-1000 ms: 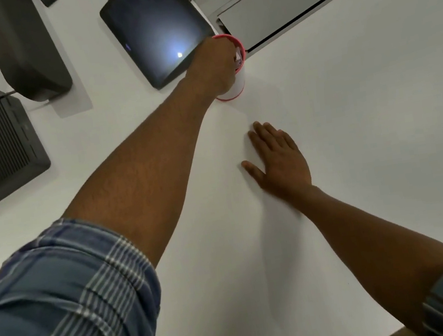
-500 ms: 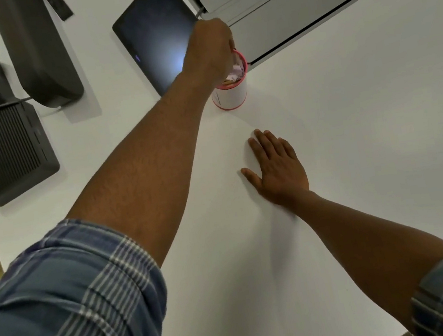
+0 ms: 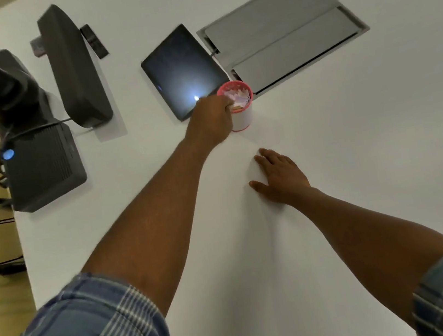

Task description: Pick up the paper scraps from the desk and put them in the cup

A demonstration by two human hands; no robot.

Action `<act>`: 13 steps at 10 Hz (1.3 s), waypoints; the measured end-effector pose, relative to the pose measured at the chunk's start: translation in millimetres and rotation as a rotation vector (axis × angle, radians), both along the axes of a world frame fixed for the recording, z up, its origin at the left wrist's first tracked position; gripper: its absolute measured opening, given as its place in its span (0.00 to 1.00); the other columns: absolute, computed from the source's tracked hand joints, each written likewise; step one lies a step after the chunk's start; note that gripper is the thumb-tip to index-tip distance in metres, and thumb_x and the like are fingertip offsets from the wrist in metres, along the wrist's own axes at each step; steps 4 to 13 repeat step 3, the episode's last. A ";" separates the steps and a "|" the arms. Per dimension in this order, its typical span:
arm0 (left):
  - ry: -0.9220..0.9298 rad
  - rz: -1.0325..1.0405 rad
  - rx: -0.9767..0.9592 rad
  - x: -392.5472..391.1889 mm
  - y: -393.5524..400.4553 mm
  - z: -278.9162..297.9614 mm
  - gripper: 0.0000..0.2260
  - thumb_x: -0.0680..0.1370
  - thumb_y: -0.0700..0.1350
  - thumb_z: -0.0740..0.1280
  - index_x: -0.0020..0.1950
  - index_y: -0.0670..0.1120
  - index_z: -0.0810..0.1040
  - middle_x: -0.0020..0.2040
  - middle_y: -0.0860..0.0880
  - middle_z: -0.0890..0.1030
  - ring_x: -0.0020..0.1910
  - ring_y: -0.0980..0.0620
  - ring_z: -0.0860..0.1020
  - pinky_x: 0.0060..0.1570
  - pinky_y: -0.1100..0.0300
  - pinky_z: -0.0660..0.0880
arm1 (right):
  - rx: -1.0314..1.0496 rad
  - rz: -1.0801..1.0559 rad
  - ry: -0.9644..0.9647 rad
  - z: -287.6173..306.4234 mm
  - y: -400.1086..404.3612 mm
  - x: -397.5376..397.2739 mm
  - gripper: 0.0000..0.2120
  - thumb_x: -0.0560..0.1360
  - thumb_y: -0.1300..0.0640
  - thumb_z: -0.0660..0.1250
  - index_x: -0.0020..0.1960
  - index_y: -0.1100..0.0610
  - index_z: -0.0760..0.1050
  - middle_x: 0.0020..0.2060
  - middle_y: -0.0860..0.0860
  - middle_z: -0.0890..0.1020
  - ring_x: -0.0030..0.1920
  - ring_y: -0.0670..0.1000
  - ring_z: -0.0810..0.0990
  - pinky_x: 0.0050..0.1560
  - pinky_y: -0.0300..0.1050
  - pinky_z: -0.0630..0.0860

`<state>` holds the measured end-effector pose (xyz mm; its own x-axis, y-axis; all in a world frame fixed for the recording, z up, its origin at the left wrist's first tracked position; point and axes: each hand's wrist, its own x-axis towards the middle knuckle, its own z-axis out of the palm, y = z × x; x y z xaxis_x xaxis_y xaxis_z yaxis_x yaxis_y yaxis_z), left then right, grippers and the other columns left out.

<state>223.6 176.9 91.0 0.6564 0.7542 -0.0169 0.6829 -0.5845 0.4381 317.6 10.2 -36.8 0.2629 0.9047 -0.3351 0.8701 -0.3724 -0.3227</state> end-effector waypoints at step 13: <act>0.006 0.255 -0.099 -140.4 -92.6 -18.3 0.12 0.77 0.42 0.63 0.58 0.43 0.80 0.57 0.42 0.81 0.58 0.43 0.78 0.60 0.53 0.73 | 0.035 0.017 0.043 36.0 -25.0 -38.1 0.32 0.75 0.34 0.57 0.72 0.52 0.64 0.69 0.51 0.70 0.70 0.56 0.67 0.69 0.51 0.65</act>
